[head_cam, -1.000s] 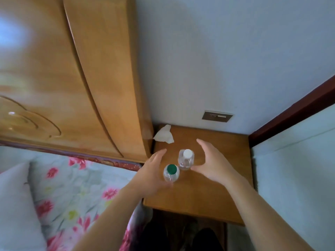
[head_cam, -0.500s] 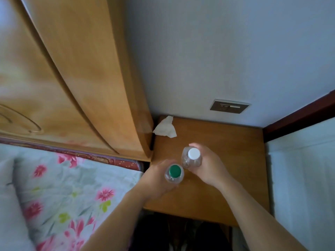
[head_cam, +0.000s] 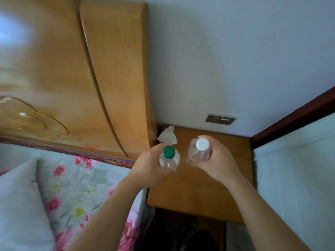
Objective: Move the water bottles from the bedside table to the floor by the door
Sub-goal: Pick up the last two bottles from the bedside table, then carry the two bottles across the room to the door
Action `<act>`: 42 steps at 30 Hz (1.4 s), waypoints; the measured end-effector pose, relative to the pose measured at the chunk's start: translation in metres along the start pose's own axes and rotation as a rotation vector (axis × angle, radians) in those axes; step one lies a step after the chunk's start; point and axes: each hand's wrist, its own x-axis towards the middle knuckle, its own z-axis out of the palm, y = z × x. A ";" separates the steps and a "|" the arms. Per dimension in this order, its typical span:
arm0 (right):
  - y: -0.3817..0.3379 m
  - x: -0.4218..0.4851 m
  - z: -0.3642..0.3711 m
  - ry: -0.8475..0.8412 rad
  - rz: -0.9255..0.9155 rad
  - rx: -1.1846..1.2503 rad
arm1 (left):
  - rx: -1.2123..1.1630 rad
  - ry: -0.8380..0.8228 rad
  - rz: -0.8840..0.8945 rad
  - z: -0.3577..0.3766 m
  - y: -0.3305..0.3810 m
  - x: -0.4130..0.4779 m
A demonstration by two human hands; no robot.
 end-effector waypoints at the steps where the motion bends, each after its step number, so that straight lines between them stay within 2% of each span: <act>1: -0.015 -0.008 -0.012 0.014 -0.018 0.002 | 0.003 0.011 0.000 -0.013 0.011 -0.007; 12: -0.156 -0.067 -0.099 0.076 -0.273 0.058 | 0.032 0.247 0.030 -0.136 0.102 -0.099; 19: -0.217 -0.089 -0.098 -0.021 -0.475 0.068 | 0.016 0.490 -0.063 -0.171 0.113 -0.179; 25: -0.271 -0.117 -0.058 -0.208 -0.655 0.042 | -0.091 0.752 -0.166 -0.186 0.096 -0.272; 35: -0.382 -0.219 0.048 -0.536 -0.993 0.064 | -0.039 1.161 -0.418 -0.194 0.063 -0.469; 42: -0.439 -0.315 0.135 -0.771 -1.088 0.090 | -0.056 1.375 -0.590 -0.183 0.039 -0.612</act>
